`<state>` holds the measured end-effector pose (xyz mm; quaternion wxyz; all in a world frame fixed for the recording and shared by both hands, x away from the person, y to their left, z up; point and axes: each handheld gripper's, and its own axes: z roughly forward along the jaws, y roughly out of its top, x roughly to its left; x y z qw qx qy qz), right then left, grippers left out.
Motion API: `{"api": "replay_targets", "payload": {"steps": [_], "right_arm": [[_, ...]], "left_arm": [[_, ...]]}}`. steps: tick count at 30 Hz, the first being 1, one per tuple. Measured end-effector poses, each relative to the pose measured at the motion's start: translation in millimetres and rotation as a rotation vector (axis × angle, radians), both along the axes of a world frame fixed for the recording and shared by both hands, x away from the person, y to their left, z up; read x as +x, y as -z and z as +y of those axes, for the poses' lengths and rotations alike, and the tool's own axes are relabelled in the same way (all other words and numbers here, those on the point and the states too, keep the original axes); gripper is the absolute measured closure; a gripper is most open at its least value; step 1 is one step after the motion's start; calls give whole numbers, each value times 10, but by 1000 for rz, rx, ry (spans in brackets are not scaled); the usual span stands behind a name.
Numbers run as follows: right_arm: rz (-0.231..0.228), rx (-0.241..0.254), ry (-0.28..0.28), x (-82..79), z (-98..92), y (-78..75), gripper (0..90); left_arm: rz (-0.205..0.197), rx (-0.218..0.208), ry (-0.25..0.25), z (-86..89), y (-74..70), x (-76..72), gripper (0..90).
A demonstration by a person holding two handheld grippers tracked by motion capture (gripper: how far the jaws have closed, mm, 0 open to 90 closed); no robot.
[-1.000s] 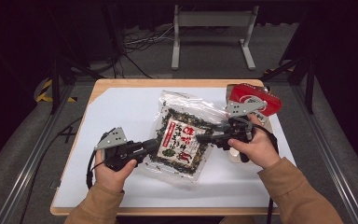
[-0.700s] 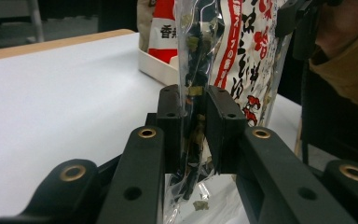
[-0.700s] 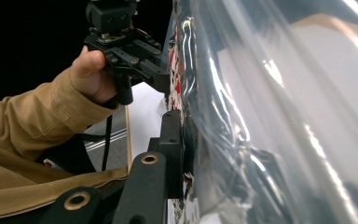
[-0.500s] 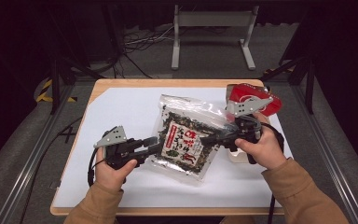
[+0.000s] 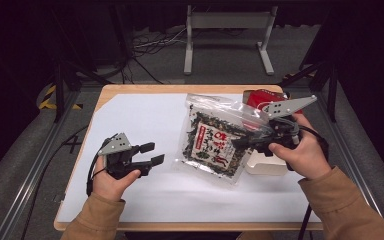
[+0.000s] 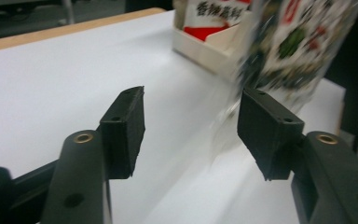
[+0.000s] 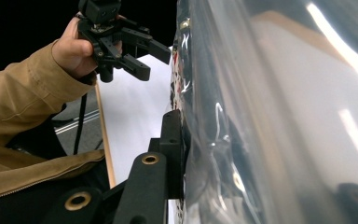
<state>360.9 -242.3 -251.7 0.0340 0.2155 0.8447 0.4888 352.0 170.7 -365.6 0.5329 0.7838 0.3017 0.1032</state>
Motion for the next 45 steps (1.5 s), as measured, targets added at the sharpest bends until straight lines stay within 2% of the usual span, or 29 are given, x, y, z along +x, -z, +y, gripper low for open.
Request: {"api": "replay_targets", "payload": {"steps": [1, 2, 7, 10, 13, 17, 18, 22, 33, 42, 45], "right_arm": [[0, 0, 0, 0, 0, 0, 760], [-5, -5, 23, -18, -61, -67, 759], [-28, -25, 52, -40, -151, -156, 759], [-47, -35, 84, -44, -249, -235, 759], [-59, -41, 100, -51, -304, -283, 759], [-82, -49, 119, -73, -389, -358, 759], [-92, -54, 124, -79, -410, -377, 759], [-123, -74, 158, -88, -501, -437, 759], [-141, -73, 253, -66, -782, -564, 759], [-192, -129, 321, -62, -899, -608, 759], [-191, -135, 338, -55, -936, -608, 758]], "left_arm": [[0, 0, 0, 0, 0, 0, 384], [-5, 13, -20, 28, 14, 12, 365], [17, 33, -61, 146, 69, 62, 352], [40, 66, -96, 206, 125, 102, 322], [37, 81, -110, 228, 158, 127, 280], [43, 132, -148, 270, 250, 179, 245], [62, 132, -155, 281, 277, 190, 236], [78, 132, -176, 318, 319, 212, 228], [84, 131, -185, 353, 354, 235, 226], [85, 131, -191, 363, 369, 243, 221], [84, 132, -191, 366, 371, 244, 220]]}}
